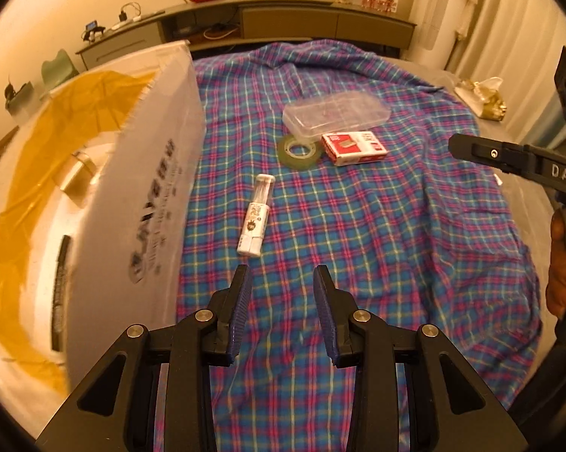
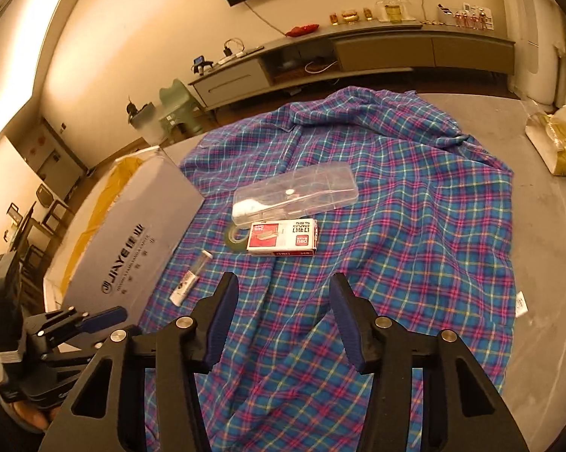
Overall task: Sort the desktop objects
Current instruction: 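Move both open tools back over the items on the shirt, then grasp the white glue tube with the left tool while the right tool grasps the red staple box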
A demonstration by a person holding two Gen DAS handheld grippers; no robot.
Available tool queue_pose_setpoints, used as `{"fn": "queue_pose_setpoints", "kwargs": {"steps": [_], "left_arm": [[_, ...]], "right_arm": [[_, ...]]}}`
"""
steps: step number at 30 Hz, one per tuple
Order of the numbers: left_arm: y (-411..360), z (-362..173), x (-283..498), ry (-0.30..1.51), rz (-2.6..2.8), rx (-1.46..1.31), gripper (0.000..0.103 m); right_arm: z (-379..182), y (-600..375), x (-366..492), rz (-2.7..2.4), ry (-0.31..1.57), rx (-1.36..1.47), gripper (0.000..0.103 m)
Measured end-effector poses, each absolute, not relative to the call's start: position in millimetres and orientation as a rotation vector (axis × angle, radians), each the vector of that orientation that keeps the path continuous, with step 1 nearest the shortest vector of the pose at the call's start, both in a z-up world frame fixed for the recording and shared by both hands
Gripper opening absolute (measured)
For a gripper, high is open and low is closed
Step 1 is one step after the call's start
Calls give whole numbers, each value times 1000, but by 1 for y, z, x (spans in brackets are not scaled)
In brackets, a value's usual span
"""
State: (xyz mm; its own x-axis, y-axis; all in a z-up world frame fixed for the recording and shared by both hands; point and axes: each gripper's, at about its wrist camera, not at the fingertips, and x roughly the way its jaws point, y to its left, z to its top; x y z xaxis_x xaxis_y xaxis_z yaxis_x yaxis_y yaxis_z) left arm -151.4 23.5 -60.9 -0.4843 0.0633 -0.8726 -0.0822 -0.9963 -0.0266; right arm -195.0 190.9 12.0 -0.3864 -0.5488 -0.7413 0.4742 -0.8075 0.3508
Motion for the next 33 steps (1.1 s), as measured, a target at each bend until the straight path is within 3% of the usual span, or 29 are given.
{"fn": "queue_pose_setpoints", "kwargs": {"steps": [4,9,15,19,21,23,25,33], "left_arm": [[23,-75,-168,26,2644,-1563,36],[14,-87,-185,-36,2639,-1589,36],[9,-106,-201,-55,2631,-1631,40],[12,-111,-207,-37,2650,-1608,41],[14,-110,-208,-37,2654,-1591,40],[15,-110,-210,-43,2649,-1584,20],[16,-110,-210,-49,2643,-1588,20],[12,-89,-195,-97,2647,-1548,20]], "right_arm": [[-4,159,-208,-2167,72,1223,53],[-25,128,-227,-2171,308,1201,80],[-61,87,-238,-2120,611,1160,81],[-68,84,-247,-2095,591,1119,81],[-67,86,-249,-2048,539,1127,72],[-63,88,-250,-2055,530,1125,51],[-58,94,-253,-2024,460,1166,43],[-54,109,-248,-1999,304,1250,43]]}}
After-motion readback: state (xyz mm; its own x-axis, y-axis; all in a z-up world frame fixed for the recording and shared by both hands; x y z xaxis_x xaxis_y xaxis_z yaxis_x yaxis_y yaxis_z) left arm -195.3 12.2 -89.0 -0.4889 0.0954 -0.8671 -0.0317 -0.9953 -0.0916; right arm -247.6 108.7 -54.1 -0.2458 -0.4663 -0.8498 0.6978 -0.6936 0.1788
